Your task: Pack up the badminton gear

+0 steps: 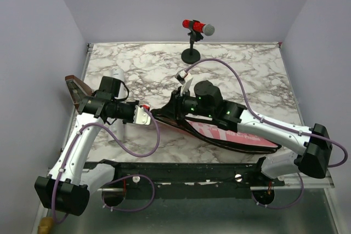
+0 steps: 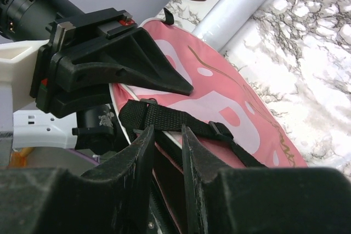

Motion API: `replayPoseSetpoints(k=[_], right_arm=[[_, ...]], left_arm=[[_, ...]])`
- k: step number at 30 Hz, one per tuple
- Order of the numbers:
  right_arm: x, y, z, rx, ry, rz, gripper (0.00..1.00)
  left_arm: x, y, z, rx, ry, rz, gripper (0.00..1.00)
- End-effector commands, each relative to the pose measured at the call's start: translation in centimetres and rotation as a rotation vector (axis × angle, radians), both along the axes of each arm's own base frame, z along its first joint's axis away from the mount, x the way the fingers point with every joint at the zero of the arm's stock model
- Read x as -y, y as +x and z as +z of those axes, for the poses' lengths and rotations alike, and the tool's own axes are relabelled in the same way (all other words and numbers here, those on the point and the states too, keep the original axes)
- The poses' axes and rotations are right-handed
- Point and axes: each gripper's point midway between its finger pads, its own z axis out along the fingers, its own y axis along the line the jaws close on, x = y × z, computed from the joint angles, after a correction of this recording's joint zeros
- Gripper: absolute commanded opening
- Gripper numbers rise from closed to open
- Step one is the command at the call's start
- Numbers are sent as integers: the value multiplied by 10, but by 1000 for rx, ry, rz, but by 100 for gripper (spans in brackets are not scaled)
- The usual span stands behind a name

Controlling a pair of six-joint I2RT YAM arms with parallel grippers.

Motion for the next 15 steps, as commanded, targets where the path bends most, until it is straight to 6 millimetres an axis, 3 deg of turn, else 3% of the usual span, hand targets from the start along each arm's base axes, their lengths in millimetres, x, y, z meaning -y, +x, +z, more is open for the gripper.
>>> replayPoseSetpoints(k=[1, 15], right_arm=[[-11, 3, 6, -10, 37, 16, 34], [-34, 11, 21, -3, 119, 34, 34]], left_arm=[[10, -6, 24, 59, -64, -62, 5], [11, -9, 23, 71, -55, -80, 4]])
